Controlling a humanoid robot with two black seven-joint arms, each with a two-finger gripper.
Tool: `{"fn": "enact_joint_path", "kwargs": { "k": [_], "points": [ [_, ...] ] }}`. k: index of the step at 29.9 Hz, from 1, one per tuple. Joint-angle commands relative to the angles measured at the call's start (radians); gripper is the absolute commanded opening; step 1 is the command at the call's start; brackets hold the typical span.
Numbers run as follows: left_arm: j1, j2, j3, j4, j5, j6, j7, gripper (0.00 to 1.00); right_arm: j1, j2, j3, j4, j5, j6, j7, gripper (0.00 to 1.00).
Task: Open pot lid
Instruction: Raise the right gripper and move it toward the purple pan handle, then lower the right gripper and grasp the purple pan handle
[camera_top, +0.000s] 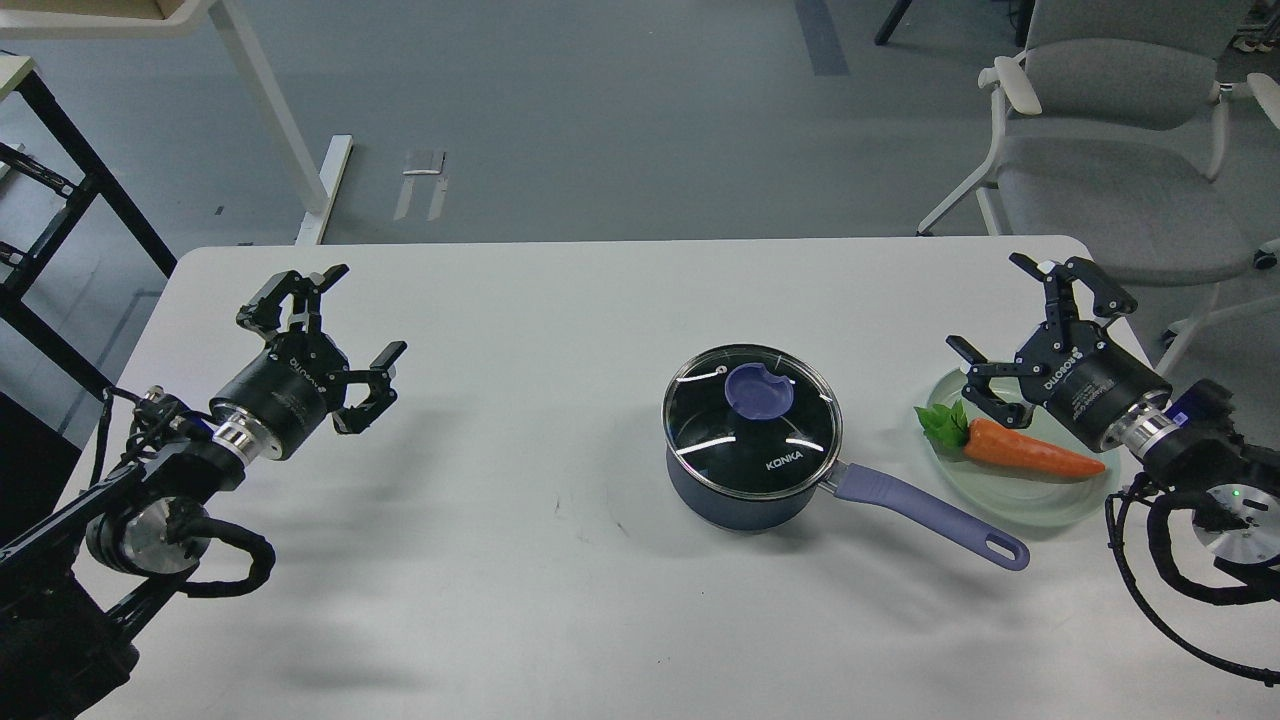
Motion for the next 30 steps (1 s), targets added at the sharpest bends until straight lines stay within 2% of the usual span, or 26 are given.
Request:
{"fn": "enact_joint_path", "kwargs": {
  "k": [1, 6, 11, 14, 20, 25, 30],
  "points": [
    [0.010, 0.003, -0.002, -0.001, 0.000, 0.000, 0.000, 0.99, -0.003, -0.007, 0.000, 0.003, 0.000, 0.001, 0.000, 1.00],
    [0.010, 0.006, -0.001, -0.001, -0.001, -0.001, 0.003, 0.99, 0.002, -0.036, 0.012, 0.016, -0.010, 0.002, 0.000, 1.00],
    [0.006, 0.018, 0.001, 0.014, -0.009, -0.018, 0.000, 0.99, 0.061, -0.147, 0.014, 0.094, -0.117, 0.002, 0.000, 1.00],
    [-0.002, 0.031, 0.001, 0.022, -0.010, -0.036, -0.005, 0.99, 0.133, -0.239, 0.012, 0.186, -0.307, -0.007, 0.000, 1.00],
    [-0.010, 0.043, 0.009, 0.022, 0.020, -0.078, -0.057, 0.99, 0.296, -0.364, 0.000, 0.344, -0.724, -0.036, 0.000, 1.00],
    [-0.010, 0.047, 0.009, 0.016, 0.053, -0.084, -0.058, 0.99, 0.402, -0.375, -0.012, 0.428, -1.165, -0.039, 0.000, 1.00],
    [-0.010, 0.052, 0.009, 0.011, 0.053, -0.084, -0.058, 0.99, 0.421, -0.375, -0.032, 0.512, -1.595, -0.039, 0.000, 1.00]
  ]
}}
